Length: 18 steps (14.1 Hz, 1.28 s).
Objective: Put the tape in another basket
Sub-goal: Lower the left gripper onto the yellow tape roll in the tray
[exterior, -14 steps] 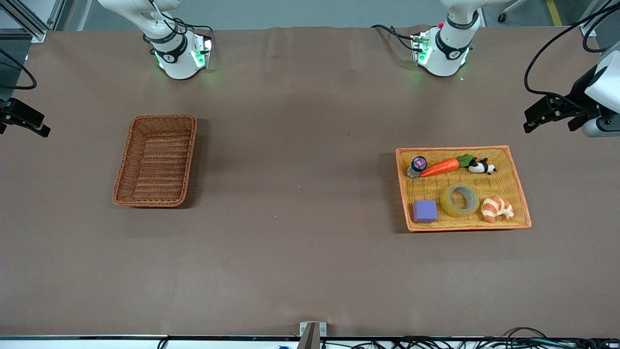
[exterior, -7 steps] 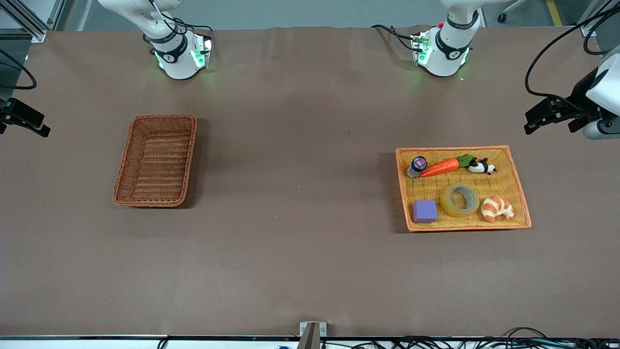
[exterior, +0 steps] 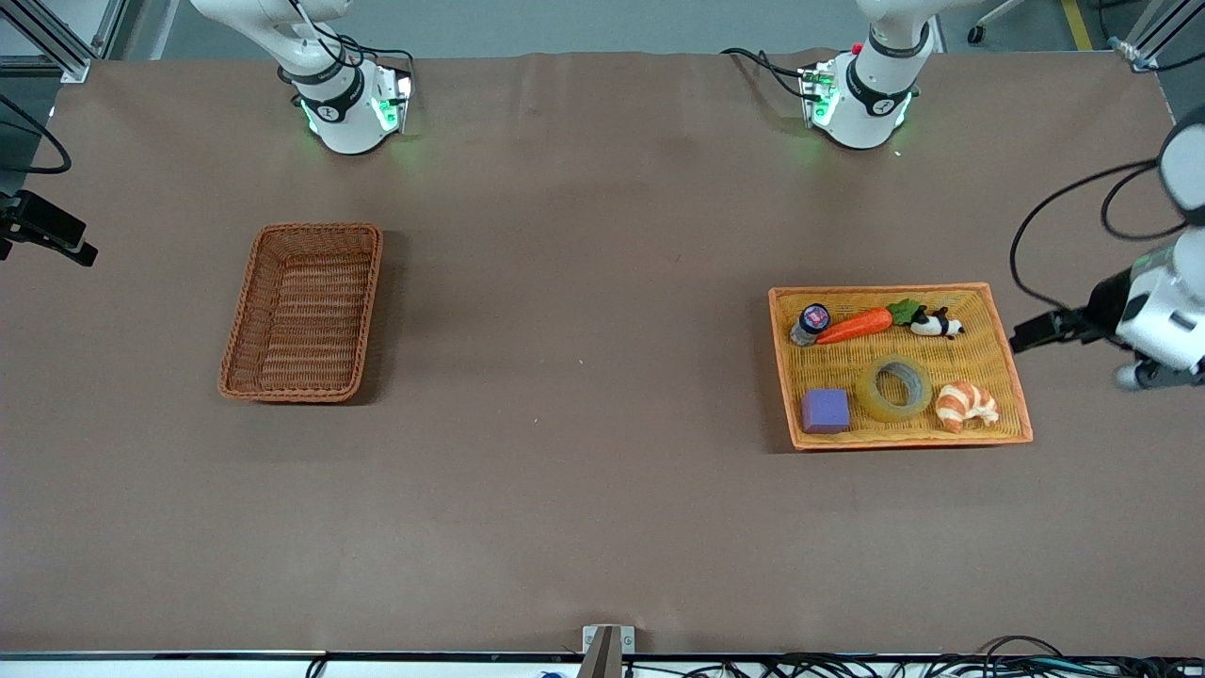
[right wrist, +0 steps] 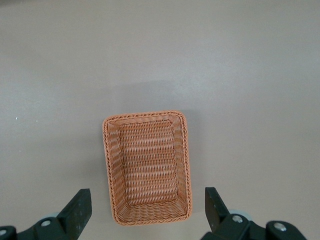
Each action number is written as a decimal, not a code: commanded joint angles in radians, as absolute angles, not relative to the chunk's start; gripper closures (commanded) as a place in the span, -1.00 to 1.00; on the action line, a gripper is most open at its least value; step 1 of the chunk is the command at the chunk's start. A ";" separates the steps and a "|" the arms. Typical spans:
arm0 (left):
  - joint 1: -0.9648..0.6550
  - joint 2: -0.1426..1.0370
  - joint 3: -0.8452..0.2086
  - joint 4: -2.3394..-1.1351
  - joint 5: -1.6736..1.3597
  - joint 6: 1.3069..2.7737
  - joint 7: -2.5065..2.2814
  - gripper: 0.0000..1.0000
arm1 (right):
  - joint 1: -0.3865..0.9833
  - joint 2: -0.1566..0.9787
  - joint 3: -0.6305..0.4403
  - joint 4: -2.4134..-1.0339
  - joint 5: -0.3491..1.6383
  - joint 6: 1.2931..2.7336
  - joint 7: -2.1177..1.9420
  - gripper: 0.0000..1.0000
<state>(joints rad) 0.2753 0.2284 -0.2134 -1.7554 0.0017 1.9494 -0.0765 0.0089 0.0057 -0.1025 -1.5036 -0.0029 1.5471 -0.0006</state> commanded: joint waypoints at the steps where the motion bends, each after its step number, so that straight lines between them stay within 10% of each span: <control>1: 0.282 0.287 -0.218 -1.816 0.021 2.057 -0.066 -0.89 | 0.002 0.011 -0.100 -1.491 0.014 1.539 0.008 -1.00; 4: 0.270 0.353 -0.221 -1.835 0.048 2.102 -0.089 -0.27 | 0.000 0.009 -0.100 -1.491 0.014 1.537 0.006 -1.00; 18: 0.236 0.541 -0.225 -1.824 0.069 2.168 -0.124 -0.25 | 0.000 0.011 -0.103 -1.491 0.014 1.539 0.005 -1.00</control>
